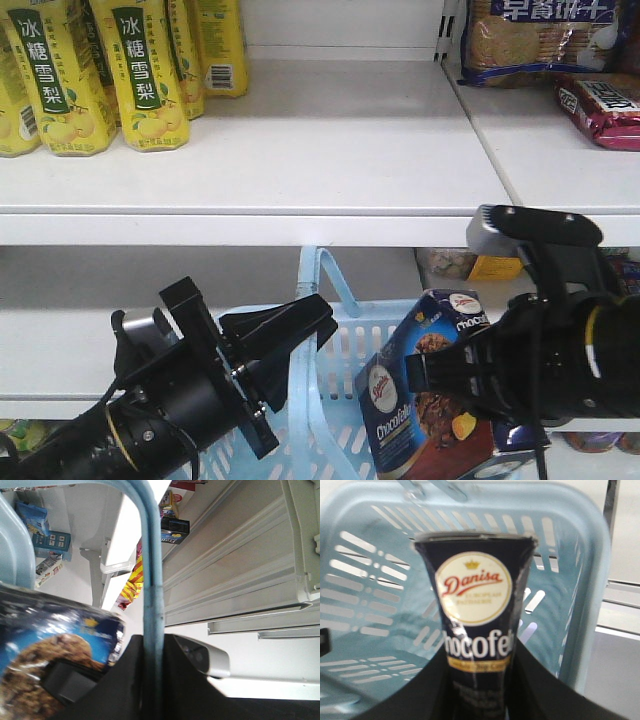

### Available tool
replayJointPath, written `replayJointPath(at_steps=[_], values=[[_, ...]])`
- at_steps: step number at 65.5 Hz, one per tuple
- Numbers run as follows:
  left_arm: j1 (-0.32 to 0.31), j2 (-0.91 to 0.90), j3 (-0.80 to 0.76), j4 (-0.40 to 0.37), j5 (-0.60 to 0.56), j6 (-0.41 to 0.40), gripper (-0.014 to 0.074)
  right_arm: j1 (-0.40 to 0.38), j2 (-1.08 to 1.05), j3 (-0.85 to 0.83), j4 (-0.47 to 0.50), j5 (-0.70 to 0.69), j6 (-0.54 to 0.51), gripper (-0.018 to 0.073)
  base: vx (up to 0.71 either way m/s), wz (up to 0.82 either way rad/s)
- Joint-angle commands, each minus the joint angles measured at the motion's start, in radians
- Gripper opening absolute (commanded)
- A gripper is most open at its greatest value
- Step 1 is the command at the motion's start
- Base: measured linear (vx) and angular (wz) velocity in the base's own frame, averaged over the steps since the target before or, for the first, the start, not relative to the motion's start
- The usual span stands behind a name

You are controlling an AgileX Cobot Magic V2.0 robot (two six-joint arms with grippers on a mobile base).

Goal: Left arm holds basket, right arm returns cookies
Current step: 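Close the right gripper on the box and lift it out of the basket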

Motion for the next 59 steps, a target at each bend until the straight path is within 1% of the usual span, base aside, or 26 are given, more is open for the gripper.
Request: replayJointPath(at_steps=[1, 19, 28, 46, 55, 59], values=[[0.008, -0.032, -0.033, -0.040, -0.308, 0.014, -0.0003, 0.000, -0.069, -0.028, 0.019, -0.043, -0.008, -0.0006, 0.00, 0.00], [0.008, -0.032, -0.033, -0.040, -0.308, 0.014, -0.0003, -0.001, -0.213, -0.029, 0.028, -0.049, -0.003, -0.0006, 0.00, 0.00], [0.008, -0.032, -0.033, -0.040, -0.308, 0.014, -0.0003, -0.001, -0.268, -0.029, 0.019, -0.094, -0.003, -0.0006, 0.00, 0.00], [0.008, -0.032, -0.033, -0.040, -0.308, 0.014, -0.0003, -0.001, -0.328, -0.030, -0.044, -0.293, -0.002, -0.0006, 0.00, 0.00], [0.008, -0.032, -0.033, -0.040, -0.308, 0.014, -0.0003, -0.002, -0.331, -0.030, -0.114, -0.404, -0.002, -0.0006, 0.00, 0.00], [0.008, -0.032, -0.033, -0.040, -0.308, 0.014, -0.0003, -0.003, -0.331, -0.030, -0.160, -0.464, -0.002, -0.0006, 0.00, 0.00]])
